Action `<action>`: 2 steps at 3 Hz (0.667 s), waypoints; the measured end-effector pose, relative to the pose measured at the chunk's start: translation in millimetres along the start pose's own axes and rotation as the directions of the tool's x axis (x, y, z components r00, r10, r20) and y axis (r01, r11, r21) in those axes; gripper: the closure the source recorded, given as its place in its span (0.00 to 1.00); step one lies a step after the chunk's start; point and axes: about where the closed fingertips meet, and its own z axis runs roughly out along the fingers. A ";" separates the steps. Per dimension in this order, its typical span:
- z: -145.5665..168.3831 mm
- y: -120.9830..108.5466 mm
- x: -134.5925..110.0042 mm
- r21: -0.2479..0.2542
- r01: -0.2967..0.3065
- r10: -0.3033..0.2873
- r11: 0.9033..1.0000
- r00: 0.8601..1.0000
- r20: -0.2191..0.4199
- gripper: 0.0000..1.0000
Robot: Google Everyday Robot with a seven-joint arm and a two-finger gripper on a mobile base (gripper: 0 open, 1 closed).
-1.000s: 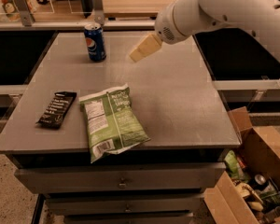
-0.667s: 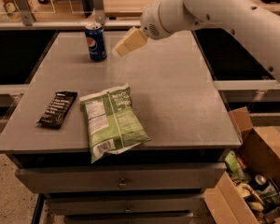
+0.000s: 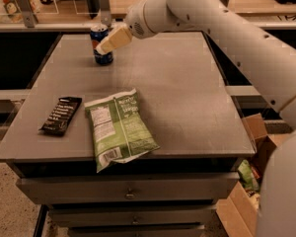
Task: Move pepsi can near green jalapeno chip bag
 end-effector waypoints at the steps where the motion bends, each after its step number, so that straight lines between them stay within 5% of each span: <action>1: 32.1 -1.2 -2.2 -0.035 -0.047 0.049 0.998 0.998 0.038 0.00; 2: 59.6 0.7 -2.2 -0.058 -0.079 0.083 0.995 0.994 0.072 0.00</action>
Offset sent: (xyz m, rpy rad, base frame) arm 0.0451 0.0666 -0.0342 0.1657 0.0709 0.0359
